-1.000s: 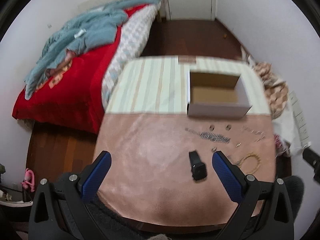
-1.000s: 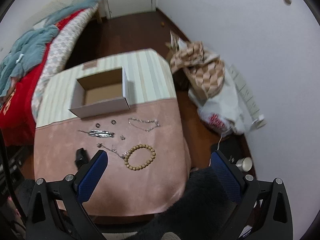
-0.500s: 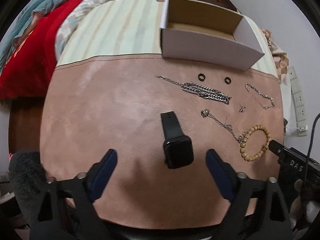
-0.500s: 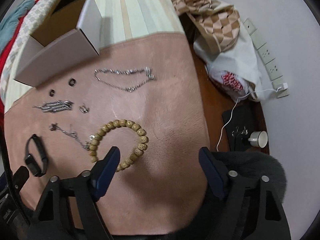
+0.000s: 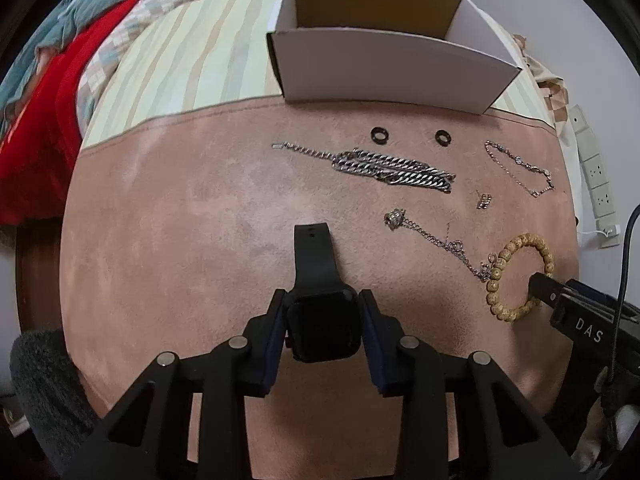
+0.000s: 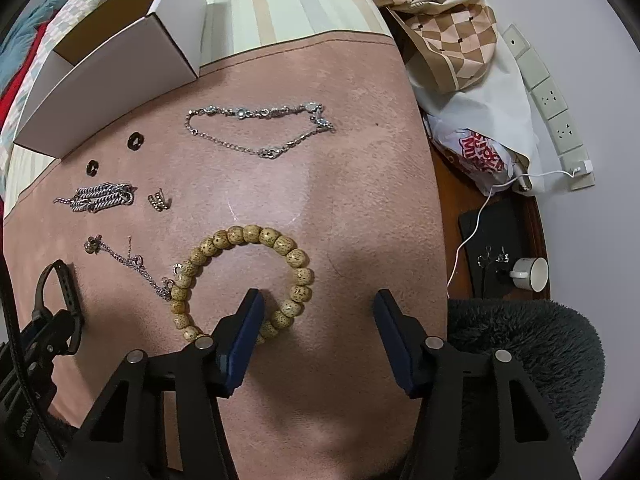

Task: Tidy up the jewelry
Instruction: 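Grasp the black smartwatch with the left gripper while the right gripper grasps the wooden bead bracelet, then carry the smartwatch and bead bracelet into the white box and release both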

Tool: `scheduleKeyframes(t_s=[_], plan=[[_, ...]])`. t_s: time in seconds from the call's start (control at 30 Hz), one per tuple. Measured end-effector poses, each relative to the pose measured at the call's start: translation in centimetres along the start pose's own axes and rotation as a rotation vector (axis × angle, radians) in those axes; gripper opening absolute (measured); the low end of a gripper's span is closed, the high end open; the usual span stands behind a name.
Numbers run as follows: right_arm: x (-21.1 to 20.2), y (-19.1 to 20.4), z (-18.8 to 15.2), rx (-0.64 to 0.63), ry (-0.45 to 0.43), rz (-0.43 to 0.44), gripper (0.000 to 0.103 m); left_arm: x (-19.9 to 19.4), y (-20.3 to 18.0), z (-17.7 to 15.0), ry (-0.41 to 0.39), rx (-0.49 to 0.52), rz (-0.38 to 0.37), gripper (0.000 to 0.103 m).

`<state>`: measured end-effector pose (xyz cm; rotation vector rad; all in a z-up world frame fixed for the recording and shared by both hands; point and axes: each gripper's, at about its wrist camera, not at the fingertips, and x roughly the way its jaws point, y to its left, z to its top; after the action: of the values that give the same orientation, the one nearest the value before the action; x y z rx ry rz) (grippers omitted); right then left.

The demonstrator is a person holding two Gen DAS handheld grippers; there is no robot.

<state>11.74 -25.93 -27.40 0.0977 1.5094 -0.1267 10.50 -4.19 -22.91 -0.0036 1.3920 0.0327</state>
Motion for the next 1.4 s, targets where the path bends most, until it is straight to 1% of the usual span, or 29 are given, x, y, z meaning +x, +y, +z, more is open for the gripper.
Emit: scheduleKeyframes(t_s=[0.03,0.07,0.1,0.17,0.27,0.4,0.47,0.63,0.73,0.9,1.03,1.23,1.33,1.4], plan=[[-0.1,0.0,0.0,0.0,-0.008,0.0,0.054,-0.1,-0.2,-0.1,-0.007,0.008,0.006,0.031],[-0.2,0.0,0.0,0.0,-0.018,0.0,0.044,-0.1,-0.3,-0.1,-0.014,0.013,0.011,0.031],[-0.4,0.1,-0.1,-0.001,-0.03,0.0,0.038,-0.2,-0.5,-0.1,-0.022,0.02,0.02,0.031],[-0.8,0.4,-0.2,0.0,-0.04,0.0,0.01,-0.5,-0.7,0.0,-0.035,0.028,0.031,0.031],[-0.9,0.1,-0.1,0.014,-0.048,0.026,0.009,-1.0,-1.2,0.1,-0.049,0.035,0.042,0.031],[-1.4,-0.3,-0.5,0.049,-0.06,0.104,0.009,-1.6,-1.4,0.5,-0.063,0.038,0.049,0.031],[-2.1,-0.1,-0.7,0.043,-0.08,0.127,0.009,-1.9,-1.6,0.4,-0.073,0.045,0.055,0.031],[-5.6,1.1,-0.9,-0.012,-0.163,0.152,0.009,-3.8,-1.0,0.7,-0.117,0.041,0.042,0.031],[-8.1,1.9,-0.7,-0.039,-0.211,0.175,0.009,-5.3,-0.5,1.4,-0.15,0.03,0.027,0.031],[-11.9,3.0,0.3,-0.069,-0.263,0.232,0.009,-8.9,-0.1,3.5,-0.24,0.021,0.016,0.031],[-15.2,3.9,2.1,-0.099,-0.316,0.277,0.009,-11.4,0.1,5.5,-0.296,0.005,-0.005,0.031],[-19.0,5.7,6.1,-0.14,-0.375,0.331,0.009,-13.8,0.9,10.1,-0.368,-0.011,-0.03,0.031],[-20.1,6.7,8.6,-0.163,-0.4,0.331,0.009,-14.0,1.4,12.3,-0.381,-0.022,-0.04,0.031],[-20.5,7.4,10.3,-0.175,-0.409,0.326,0.009,-13.5,1.6,13.9,-0.371,-0.03,-0.053,0.031]])
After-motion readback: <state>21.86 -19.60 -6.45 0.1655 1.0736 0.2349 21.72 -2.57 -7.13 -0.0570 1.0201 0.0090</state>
